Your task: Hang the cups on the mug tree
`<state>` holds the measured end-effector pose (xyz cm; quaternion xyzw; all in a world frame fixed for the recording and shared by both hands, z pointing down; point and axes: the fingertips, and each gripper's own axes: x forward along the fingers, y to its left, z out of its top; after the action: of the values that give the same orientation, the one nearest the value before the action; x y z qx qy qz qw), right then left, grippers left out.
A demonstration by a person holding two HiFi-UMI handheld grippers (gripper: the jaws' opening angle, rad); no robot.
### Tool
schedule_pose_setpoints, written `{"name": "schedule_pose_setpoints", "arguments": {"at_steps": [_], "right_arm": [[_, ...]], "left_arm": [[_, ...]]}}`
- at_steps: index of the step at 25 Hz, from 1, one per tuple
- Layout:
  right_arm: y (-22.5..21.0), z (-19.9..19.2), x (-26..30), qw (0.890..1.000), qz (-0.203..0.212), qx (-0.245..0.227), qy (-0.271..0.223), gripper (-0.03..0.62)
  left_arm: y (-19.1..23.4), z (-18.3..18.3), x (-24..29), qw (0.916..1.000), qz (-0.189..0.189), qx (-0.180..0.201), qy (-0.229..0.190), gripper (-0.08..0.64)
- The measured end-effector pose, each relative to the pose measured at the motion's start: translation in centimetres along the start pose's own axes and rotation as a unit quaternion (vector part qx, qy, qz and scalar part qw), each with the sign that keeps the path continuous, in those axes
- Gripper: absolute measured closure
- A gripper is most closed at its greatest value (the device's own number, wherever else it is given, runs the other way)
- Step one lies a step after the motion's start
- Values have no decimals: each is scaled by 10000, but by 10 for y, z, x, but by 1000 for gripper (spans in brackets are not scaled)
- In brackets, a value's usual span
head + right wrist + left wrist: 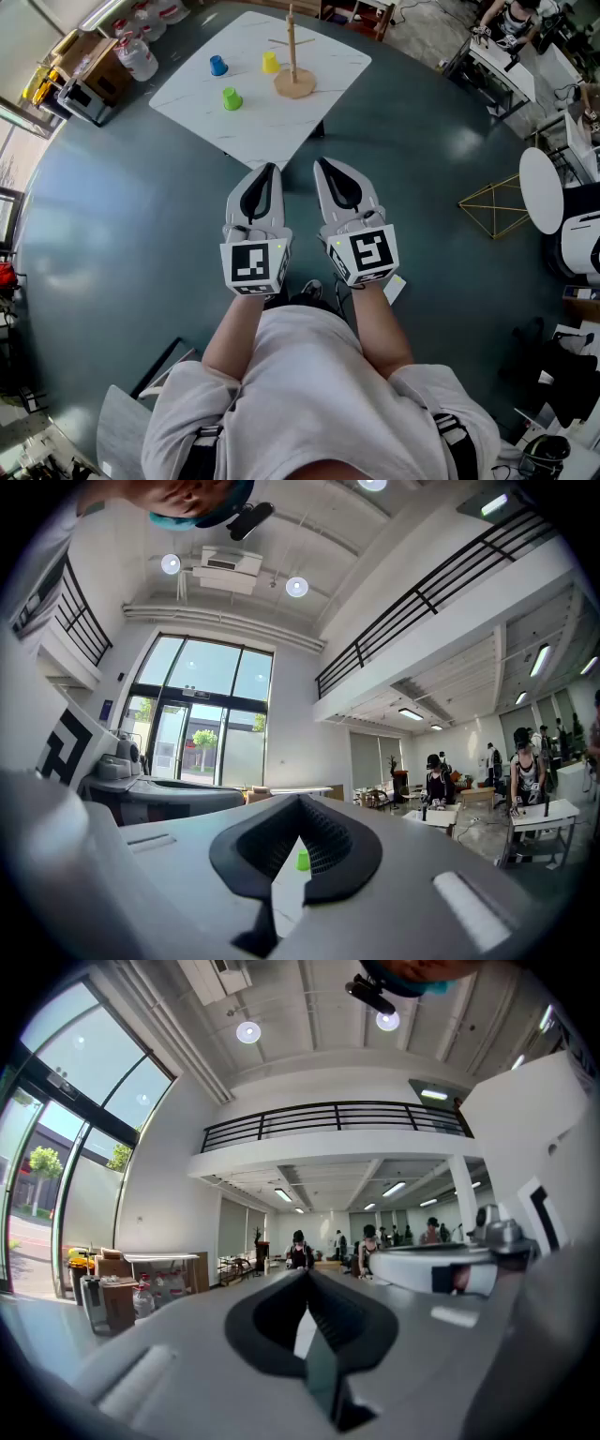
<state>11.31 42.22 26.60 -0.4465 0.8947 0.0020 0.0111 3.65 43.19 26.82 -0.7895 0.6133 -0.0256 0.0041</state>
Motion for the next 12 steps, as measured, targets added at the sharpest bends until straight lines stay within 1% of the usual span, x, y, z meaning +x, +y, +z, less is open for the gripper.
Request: {"name": "schedule_pose_setpoints", "arguments": {"at_steps": [4, 6, 9, 12], "right_arm": [[-6, -11, 14, 9999, 54, -7, 99, 594], [-4, -14, 25, 9999, 85, 26, 129, 594], [-3, -21, 45, 9998, 43, 136, 126, 594], [5, -29, 71, 9993, 106, 322, 145, 594]], "left_arm": [[8, -11, 15, 9999, 24, -114, 67, 558], [16, -14, 19, 9999, 44, -106, 115, 558], [34, -22, 31, 9997, 7, -122, 215, 558], [59, -29, 45, 9994, -42, -185, 289, 558]]}}
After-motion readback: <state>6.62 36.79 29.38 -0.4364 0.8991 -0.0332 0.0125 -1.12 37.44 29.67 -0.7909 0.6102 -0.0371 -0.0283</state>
